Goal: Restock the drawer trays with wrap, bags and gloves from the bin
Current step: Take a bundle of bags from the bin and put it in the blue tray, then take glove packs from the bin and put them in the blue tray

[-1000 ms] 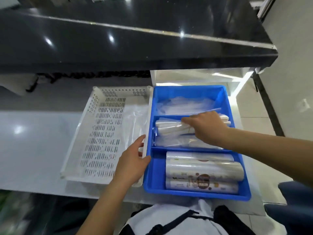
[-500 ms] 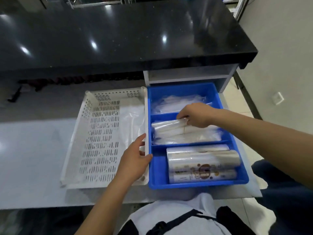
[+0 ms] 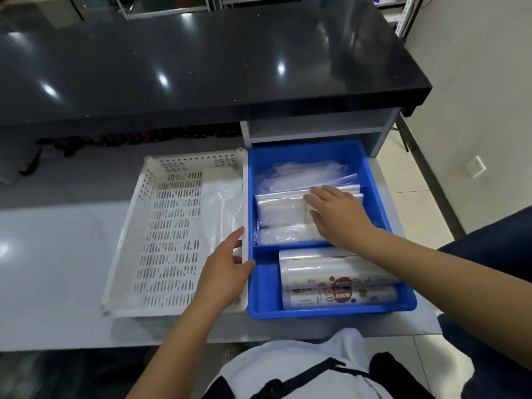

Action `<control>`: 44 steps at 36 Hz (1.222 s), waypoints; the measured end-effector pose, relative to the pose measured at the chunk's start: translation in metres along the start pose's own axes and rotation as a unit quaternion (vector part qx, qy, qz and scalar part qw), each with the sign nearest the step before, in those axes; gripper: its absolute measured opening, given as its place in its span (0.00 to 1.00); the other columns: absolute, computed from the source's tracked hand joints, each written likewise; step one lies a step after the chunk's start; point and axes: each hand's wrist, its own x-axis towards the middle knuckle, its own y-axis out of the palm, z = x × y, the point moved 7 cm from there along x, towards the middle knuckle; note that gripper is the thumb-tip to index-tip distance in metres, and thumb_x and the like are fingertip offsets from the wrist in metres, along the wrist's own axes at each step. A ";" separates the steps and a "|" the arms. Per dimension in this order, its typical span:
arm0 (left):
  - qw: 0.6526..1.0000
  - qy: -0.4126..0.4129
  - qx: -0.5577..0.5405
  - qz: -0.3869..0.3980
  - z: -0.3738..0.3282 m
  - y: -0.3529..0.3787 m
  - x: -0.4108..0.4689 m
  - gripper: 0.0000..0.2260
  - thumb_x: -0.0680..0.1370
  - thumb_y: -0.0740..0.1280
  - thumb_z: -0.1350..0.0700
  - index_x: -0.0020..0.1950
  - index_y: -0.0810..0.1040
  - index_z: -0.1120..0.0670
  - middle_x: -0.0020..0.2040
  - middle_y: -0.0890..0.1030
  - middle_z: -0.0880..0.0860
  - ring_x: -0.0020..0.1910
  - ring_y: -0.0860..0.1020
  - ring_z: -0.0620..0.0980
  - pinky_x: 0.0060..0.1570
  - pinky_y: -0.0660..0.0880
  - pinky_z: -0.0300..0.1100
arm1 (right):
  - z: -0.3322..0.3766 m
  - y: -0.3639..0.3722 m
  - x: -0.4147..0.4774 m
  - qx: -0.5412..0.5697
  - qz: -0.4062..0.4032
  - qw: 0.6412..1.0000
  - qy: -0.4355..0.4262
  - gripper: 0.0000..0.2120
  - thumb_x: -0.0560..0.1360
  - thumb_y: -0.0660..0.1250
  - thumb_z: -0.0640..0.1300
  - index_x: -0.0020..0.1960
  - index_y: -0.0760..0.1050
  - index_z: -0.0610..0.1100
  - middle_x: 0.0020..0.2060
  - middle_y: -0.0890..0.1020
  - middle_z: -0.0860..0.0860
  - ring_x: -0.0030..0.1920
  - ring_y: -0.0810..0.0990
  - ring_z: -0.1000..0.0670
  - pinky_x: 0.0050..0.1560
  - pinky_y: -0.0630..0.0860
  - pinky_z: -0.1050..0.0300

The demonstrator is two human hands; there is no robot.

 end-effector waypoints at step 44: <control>0.942 -0.145 -0.035 -0.300 0.346 -0.236 -0.314 0.36 0.75 0.65 0.34 0.79 0.53 0.38 0.81 0.48 0.40 0.80 0.48 0.44 0.77 0.54 0.54 | 0.522 0.065 -0.132 0.221 0.205 0.920 -0.250 0.29 0.76 0.64 0.62 0.75 0.62 0.59 0.78 0.58 0.56 0.78 0.52 0.53 0.77 0.54 0.50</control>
